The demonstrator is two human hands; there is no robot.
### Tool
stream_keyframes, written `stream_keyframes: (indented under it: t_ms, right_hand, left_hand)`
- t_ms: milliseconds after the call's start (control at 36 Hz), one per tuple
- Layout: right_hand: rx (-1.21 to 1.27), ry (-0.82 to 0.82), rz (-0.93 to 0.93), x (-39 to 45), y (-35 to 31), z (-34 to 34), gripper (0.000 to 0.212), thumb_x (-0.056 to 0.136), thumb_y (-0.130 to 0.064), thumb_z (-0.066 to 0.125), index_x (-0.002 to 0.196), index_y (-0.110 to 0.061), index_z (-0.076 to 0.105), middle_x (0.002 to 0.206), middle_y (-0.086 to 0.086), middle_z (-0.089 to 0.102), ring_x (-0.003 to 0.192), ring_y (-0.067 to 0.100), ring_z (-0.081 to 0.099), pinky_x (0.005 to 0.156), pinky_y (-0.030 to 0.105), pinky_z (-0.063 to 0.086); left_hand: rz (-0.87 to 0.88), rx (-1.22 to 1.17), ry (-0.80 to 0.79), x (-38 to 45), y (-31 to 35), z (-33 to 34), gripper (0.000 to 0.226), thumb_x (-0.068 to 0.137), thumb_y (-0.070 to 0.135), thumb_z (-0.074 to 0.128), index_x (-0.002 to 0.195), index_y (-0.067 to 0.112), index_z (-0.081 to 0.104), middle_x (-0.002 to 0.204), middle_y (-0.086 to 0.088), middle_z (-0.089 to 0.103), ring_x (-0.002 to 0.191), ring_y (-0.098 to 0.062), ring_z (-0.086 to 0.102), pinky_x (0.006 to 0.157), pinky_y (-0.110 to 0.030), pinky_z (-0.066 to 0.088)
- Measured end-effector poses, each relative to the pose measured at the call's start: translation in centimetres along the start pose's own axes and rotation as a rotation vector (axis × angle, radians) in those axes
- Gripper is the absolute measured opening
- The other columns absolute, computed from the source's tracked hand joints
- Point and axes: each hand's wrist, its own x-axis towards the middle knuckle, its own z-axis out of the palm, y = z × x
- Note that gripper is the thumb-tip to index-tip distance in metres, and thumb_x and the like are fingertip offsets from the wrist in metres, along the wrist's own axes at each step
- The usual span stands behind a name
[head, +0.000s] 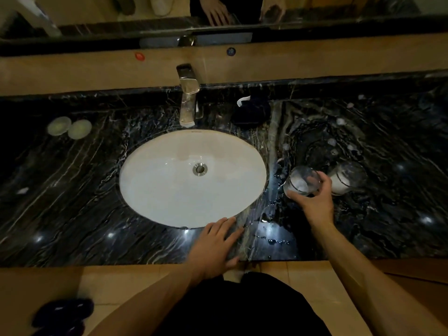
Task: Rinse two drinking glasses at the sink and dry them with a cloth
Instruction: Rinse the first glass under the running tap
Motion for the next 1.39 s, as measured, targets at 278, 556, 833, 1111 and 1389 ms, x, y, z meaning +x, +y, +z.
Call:
stream_keyframes:
  t_ms: [278, 556, 833, 1111, 1389]
  right_hand:
    - [-0.079, -0.123, -0.047, -0.7, -1.5, 5.1, 0.082, 0.064, -0.007, 0.091, 0.128, -0.034, 0.047, 0.132, 0.001, 0.059, 0.120, 0.021, 0.056, 0.098, 0.034, 0.046]
    - [-0.186, -0.270, -0.091, -1.3, -4.2, 13.8, 0.084, 0.063, -0.008, 0.092, 0.129, -0.032, 0.045, 0.124, 0.001, 0.056, 0.112, 0.022, 0.056, 0.093, 0.032, 0.047]
    - [-0.201, -0.329, -0.079, 0.5, -7.3, 22.2, 0.084, 0.068, -0.019, 0.090, 0.131, -0.034, 0.036, 0.126, -0.009, 0.057, 0.112, 0.016, 0.056, 0.088, 0.023, 0.043]
    - [-0.195, -0.424, -0.071, 3.3, -9.6, 26.3, 0.089, 0.065, -0.015, 0.090, 0.133, -0.039, 0.038, 0.127, -0.015, 0.057, 0.118, 0.015, 0.053, 0.090, 0.029, 0.048]
    - [-0.159, -0.418, -0.047, 4.0, -9.7, 27.6, 0.085, 0.069, -0.009, 0.086, 0.134, -0.040, 0.040, 0.127, -0.013, 0.056, 0.115, 0.013, 0.053, 0.074, 0.012, 0.042]
  left_hand:
    - [0.149, -0.212, -0.202, 1.7, -4.2, -4.4, 0.057, 0.086, 0.047, 0.062, 0.139, 0.028, 0.053, 0.153, -0.001, 0.037, 0.130, -0.026, 0.044, 0.100, -0.041, 0.045]
    - [0.087, -0.209, 0.311, 3.6, -17.5, -16.2, 0.035, 0.087, 0.055, 0.047, 0.098, 0.028, 0.066, 0.091, 0.011, 0.067, 0.084, -0.016, 0.066, 0.065, -0.029, 0.047]
    - [0.061, 0.001, 0.607, 11.9, -23.8, -23.9, 0.072, 0.079, 0.045, 0.071, 0.143, 0.022, 0.045, 0.143, -0.011, 0.044, 0.130, -0.031, 0.043, 0.099, -0.051, 0.047]
    - [0.020, 0.062, 0.410, 15.7, -25.2, -27.0, 0.066, 0.088, 0.051, 0.064, 0.147, 0.034, 0.039, 0.160, -0.007, 0.029, 0.150, -0.034, 0.021, 0.117, -0.057, 0.028]
    - [0.116, 0.281, 0.421, 16.2, -26.3, -27.2, 0.070, 0.091, 0.070, 0.026, 0.147, 0.032, 0.041, 0.151, -0.017, 0.043, 0.140, -0.039, 0.041, 0.096, -0.053, 0.048]
